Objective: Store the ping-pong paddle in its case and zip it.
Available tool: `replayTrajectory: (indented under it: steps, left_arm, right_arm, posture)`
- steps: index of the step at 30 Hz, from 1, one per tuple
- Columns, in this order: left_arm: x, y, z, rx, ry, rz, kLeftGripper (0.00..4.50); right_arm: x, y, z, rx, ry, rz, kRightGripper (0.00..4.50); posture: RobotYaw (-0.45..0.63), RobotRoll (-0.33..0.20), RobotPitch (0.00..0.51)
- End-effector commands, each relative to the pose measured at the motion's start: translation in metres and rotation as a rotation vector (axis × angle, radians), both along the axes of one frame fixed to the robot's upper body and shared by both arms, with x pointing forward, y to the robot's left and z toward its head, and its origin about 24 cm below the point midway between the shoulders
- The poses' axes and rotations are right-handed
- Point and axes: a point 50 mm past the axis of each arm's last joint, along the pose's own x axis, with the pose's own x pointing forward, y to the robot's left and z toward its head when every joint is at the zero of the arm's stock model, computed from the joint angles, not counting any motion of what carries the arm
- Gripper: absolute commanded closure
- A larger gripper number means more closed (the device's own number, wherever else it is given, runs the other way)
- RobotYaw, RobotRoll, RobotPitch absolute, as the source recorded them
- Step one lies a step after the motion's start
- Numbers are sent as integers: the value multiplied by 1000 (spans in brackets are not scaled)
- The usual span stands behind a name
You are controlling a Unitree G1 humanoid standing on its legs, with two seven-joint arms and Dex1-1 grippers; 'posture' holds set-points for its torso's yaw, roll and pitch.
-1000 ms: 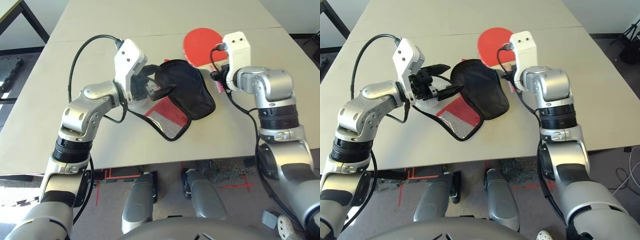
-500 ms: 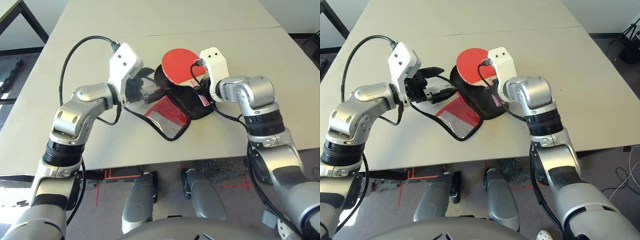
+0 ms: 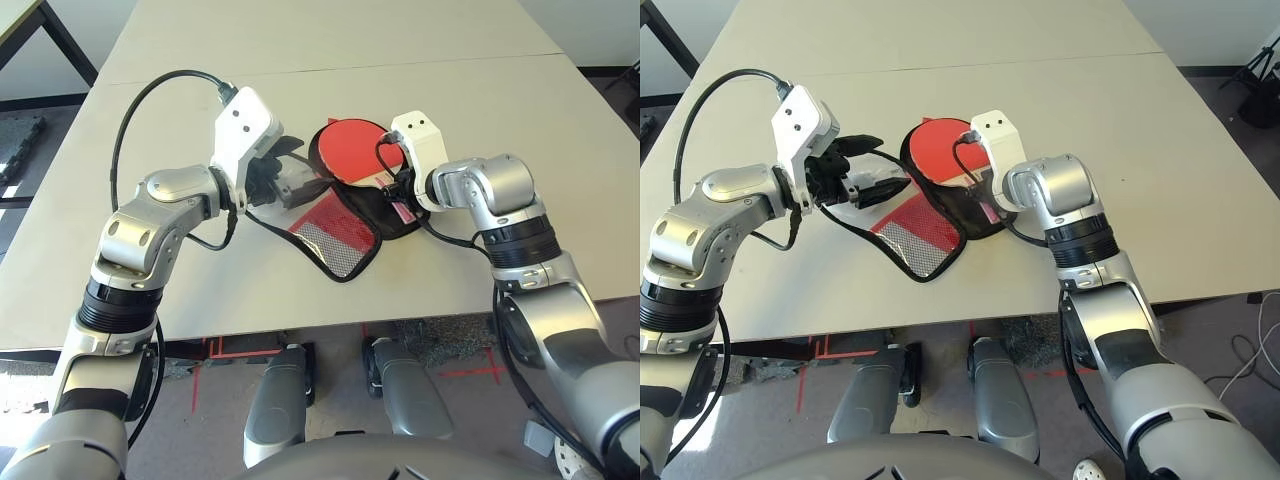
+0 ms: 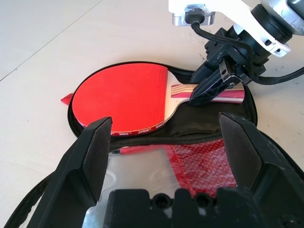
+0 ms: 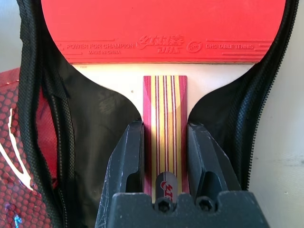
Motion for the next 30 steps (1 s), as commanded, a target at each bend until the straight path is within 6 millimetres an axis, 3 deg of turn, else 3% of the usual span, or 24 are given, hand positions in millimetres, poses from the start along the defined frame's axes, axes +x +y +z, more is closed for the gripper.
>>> replayTrajectory:
  steps: [1, 6, 9, 17, 22, 26, 30]
  left_arm:
    - [-4, -3, 0, 26, -5, -16, 0]
    - [-5, 6, 4, 56, -14, 4, 0]
    - [-9, 23, 15, 74, -23, 35, 0]
    - [-19, 96, 29, 208, -12, 243, 0]
    - [-24, 129, 16, 239, 31, 356, 0]
    - [-25, 135, 0, 272, 66, 369, 0]
    - [-22, 123, -19, 283, 107, 328, 0]
  right_arm:
    - [0, 5, 3, 56, -8, 6, 2664]
    - [-2, -7, 9, 122, -4, -14, 1021]
    - [-7, -23, 13, 171, -4, 10, 22]
    - [-14, -64, 16, 356, -61, 63, 22]
    - [-8, -79, 18, 505, -120, 40, 22]
    - [-4, -83, 21, 577, -155, 18, 22]
    - [0, -88, 26, 634, -194, -11, 22]
  posture:
    - [94, 0, 180]
    - [101, 0, 180]
    - [109, 0, 180]
    - [119, 0, 180]
    - [140, 0, 175]
    - [140, 0, 168]
    - [135, 0, 166]
